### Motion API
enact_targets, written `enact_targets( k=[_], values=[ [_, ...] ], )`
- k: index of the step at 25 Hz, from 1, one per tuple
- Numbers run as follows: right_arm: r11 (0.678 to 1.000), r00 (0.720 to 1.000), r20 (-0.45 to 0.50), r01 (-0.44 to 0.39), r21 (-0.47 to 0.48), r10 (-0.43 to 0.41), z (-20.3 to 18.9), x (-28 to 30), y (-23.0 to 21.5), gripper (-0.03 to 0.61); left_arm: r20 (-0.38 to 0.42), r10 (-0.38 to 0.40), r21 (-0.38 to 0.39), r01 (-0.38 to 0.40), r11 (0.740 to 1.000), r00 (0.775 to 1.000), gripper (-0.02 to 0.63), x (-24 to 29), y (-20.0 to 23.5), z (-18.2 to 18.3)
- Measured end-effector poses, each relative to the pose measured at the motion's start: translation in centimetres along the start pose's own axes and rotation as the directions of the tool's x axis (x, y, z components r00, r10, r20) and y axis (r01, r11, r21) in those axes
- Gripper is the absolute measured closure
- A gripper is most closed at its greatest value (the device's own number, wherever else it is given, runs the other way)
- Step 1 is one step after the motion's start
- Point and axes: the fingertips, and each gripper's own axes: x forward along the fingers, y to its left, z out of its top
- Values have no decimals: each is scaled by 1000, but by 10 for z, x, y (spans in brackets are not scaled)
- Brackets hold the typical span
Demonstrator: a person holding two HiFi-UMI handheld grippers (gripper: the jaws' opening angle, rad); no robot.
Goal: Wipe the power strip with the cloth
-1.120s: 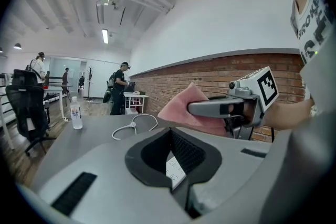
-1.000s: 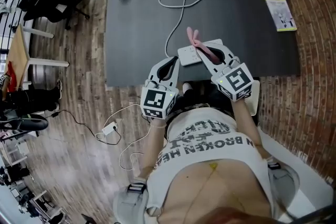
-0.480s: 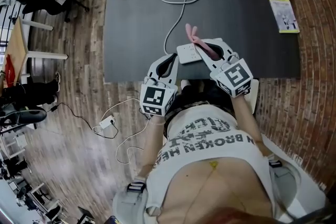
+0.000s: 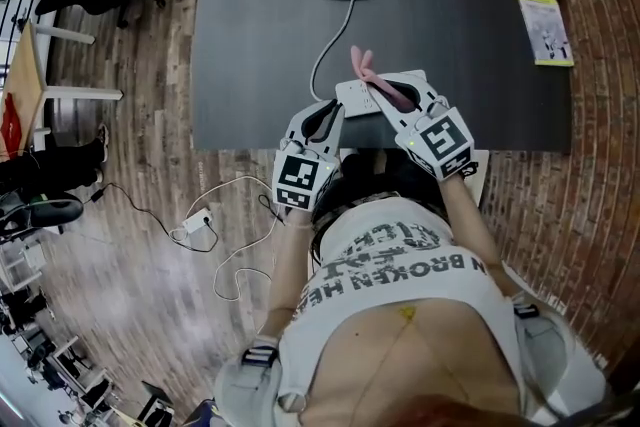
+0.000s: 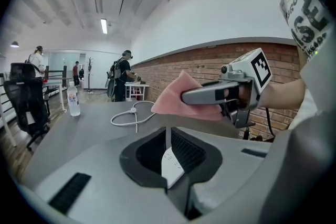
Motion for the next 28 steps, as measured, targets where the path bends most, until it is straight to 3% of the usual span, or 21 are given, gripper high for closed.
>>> enact_targets(
  k=[8, 13, 19, 28],
  values=[
    [998, 994, -89, -57, 7, 57, -28, 23, 7, 561, -147, -41, -17, 39, 999, 988, 506, 22, 3, -55],
    [998, 989, -130, -67, 8, 67, -45, 32, 6, 561, -246, -71, -17, 69, 998, 967, 458, 41, 3, -89],
    [997, 981, -176, -76, 23, 79, -64, 41, 4, 561, -375, -68, 22, 82, 996, 925, 348, 63, 9, -130],
    [995, 969, -229, -90, 35, 96, -85, 49, -1, 561, -553, -50, 121, 140, 983, 832, 331, 81, 11, -164]
  ],
)
